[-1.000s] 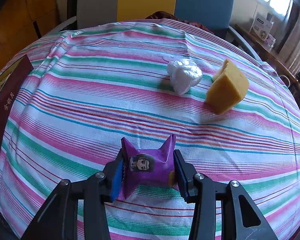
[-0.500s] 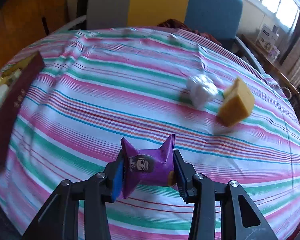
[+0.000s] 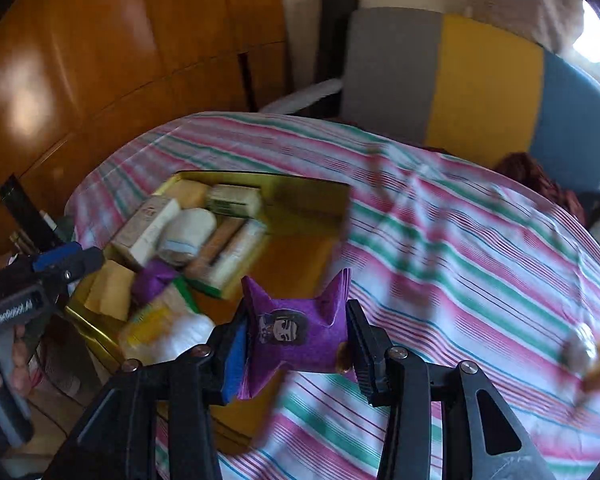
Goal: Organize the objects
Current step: 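Carry the purple snack packet into the gold tray and open the right tool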
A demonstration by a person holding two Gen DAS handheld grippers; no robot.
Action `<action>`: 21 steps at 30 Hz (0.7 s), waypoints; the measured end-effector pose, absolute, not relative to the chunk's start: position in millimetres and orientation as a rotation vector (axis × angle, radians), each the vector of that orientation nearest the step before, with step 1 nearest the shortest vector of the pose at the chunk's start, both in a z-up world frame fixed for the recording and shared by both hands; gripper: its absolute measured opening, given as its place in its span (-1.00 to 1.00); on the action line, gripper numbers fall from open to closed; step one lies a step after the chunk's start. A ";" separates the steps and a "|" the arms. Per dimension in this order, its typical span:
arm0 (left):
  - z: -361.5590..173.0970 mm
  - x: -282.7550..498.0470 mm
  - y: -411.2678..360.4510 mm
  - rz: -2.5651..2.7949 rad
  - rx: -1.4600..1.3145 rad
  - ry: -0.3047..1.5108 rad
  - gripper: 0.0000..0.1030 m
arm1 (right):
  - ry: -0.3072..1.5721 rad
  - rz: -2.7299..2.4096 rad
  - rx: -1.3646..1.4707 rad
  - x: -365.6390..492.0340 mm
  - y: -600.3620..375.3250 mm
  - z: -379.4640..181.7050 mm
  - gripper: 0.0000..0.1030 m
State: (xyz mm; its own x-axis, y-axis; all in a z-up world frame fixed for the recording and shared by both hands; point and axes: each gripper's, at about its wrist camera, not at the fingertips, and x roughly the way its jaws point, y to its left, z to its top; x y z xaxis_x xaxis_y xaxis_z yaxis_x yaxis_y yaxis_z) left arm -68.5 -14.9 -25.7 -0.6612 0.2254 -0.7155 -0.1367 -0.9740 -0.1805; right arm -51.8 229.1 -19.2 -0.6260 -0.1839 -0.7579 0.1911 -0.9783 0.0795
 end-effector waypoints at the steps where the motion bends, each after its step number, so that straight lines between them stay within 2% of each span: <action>1: -26.4 -68.0 -18.2 2.692 -1.182 -0.169 0.28 | 0.026 -2.637 1.249 -60.3 217.0 -22.8 -0.12; 5: -29.6 -68.0 -31.1 2.702 -1.191 -0.206 0.28 | 0.109 -2.577 1.310 -85.9 181.2 -41.3 -0.06; 9: -36.4 -68.8 -37.8 2.709 -1.211 -0.223 0.28 | 0.155 -2.534 1.394 -103.1 164.3 -65.0 0.09; 17: -44.3 -66.2 -41.3 2.703 -1.240 -0.241 0.28 | 0.185 -2.525 1.446 -102.4 163.6 -83.1 0.13; 21: -41.1 -63.7 -40.8 2.715 -1.227 -0.234 0.28 | 0.218 -2.579 1.380 -88.8 161.3 -70.0 0.42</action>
State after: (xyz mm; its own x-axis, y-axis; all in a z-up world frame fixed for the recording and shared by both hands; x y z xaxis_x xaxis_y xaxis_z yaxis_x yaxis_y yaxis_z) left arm -63.7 -40.8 -41.1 -0.6534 0.2021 -0.7295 -0.0745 -0.9762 -0.2036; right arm -88.8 161.3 -70.0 -0.5404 -0.1121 -0.8339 0.2507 -0.9675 -0.0324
